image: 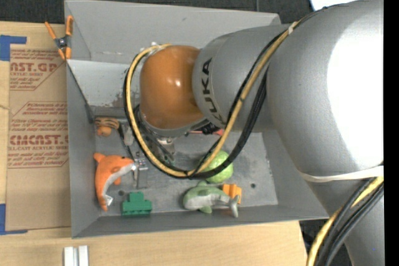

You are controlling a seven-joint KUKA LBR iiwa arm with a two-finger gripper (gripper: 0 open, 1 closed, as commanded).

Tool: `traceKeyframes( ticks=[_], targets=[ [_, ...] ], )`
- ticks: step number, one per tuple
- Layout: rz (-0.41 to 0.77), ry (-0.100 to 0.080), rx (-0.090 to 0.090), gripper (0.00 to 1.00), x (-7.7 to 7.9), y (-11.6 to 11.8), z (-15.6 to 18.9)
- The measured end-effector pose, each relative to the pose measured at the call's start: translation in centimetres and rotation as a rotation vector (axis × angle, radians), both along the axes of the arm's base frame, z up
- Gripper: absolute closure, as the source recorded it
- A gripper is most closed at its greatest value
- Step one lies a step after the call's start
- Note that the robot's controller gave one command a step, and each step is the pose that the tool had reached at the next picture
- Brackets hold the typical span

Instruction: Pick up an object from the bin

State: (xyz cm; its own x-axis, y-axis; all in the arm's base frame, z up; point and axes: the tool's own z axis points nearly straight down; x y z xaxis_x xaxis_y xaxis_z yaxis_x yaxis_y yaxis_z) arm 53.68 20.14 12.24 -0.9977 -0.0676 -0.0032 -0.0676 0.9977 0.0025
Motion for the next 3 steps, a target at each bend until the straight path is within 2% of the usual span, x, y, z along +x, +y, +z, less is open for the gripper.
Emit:
traceKeyframes(
  ticks=[1, 2, 3],
  targets=[
    [0.047, -0.013, 0.004, 0.00, -0.7, 2.0, -4.3],
    [0.346, -0.023, 0.004, 1.00, -4.5, 4.2, -4.7],
    [0.346, -0.023, 0.005, 1.00, -4.6, 4.2, -4.7]
  ],
)
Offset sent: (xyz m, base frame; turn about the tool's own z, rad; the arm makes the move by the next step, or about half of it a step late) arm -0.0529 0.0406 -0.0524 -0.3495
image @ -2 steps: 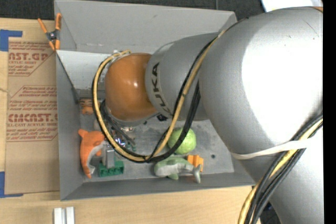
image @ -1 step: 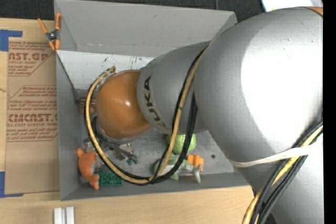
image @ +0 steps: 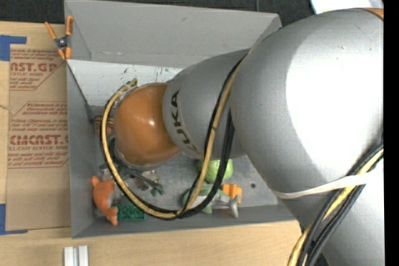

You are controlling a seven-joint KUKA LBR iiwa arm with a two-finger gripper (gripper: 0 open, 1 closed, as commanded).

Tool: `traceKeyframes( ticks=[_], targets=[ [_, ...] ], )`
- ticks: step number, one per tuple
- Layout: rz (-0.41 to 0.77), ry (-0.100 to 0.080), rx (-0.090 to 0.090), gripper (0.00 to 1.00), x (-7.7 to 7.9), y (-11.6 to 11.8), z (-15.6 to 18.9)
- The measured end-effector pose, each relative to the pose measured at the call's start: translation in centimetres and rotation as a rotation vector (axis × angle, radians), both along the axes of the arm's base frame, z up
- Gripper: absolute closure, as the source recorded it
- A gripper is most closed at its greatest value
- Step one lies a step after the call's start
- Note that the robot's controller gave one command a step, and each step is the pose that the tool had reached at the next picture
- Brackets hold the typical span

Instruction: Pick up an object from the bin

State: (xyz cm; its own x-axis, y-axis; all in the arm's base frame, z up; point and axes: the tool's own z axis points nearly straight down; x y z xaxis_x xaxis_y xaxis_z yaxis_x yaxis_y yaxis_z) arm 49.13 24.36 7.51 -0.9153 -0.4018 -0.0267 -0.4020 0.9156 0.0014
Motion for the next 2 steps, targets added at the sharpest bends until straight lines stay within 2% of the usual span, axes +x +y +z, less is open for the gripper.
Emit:
traceKeyframes(
  ticks=[1, 2],
  targets=[
    [0.207, 0.006, -0.008, 1.00, 1.6, -1.1, -0.4],
    [0.156, 0.006, -0.004, 1.00, 1.2, -2.1, 8.1]
  ],
)
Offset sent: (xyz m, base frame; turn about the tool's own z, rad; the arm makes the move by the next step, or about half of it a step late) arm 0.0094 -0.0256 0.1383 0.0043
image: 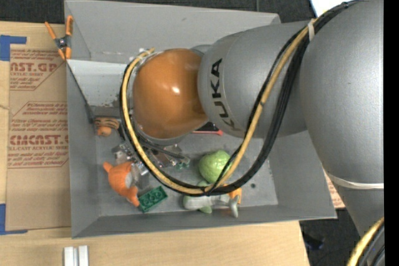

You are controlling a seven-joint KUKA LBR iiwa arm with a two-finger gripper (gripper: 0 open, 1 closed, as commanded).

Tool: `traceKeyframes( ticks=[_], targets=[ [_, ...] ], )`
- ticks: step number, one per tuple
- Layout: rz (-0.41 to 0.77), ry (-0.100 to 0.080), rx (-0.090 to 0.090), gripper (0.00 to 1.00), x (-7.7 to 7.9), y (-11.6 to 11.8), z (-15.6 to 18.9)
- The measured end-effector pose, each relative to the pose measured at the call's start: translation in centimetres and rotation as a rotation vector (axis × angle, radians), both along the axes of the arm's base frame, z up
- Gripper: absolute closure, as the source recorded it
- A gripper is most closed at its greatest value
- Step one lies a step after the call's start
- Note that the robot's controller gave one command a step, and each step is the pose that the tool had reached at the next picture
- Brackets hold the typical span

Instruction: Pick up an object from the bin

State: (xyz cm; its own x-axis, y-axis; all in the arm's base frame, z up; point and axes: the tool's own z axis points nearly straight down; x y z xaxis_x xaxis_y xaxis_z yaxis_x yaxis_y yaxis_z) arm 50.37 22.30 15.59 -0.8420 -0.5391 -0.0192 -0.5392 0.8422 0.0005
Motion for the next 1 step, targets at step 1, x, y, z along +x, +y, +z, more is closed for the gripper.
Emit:
traceKeyframes(
  ticks=[1],
  targets=[
    [0.070, 0.000, -0.005, 1.00, -0.54, -0.71, 1.75]
  ],
)
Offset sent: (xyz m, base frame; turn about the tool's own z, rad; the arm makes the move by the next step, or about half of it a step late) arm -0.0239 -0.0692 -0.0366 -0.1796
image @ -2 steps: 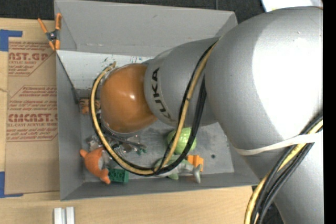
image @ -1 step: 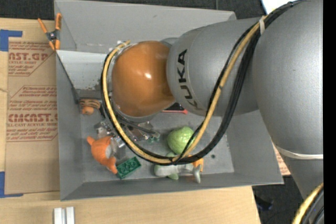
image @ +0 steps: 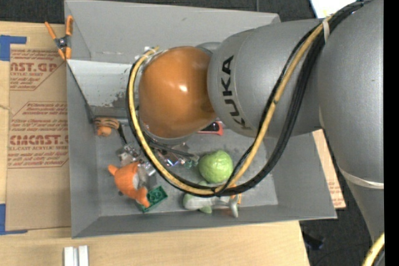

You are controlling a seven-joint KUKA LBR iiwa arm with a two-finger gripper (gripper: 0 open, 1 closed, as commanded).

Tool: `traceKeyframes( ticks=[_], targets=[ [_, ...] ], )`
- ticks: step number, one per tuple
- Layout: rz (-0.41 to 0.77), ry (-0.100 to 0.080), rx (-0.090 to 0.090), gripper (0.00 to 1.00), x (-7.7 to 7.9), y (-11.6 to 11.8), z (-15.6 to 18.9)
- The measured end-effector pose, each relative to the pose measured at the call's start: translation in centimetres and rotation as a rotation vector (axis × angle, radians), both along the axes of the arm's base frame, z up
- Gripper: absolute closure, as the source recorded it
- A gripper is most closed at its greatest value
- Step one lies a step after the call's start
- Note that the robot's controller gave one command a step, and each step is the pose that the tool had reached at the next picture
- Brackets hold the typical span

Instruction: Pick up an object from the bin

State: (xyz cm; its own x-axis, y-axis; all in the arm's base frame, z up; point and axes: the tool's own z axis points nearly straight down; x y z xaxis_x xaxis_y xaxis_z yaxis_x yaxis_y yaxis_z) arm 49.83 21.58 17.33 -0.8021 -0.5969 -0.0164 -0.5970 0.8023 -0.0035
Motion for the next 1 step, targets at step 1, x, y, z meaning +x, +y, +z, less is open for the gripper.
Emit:
traceKeyframes(
  ticks=[1],
  targets=[
    [0.063, -0.008, 0.005, 1.00, -0.51, -1.17, -1.27]
  ],
)
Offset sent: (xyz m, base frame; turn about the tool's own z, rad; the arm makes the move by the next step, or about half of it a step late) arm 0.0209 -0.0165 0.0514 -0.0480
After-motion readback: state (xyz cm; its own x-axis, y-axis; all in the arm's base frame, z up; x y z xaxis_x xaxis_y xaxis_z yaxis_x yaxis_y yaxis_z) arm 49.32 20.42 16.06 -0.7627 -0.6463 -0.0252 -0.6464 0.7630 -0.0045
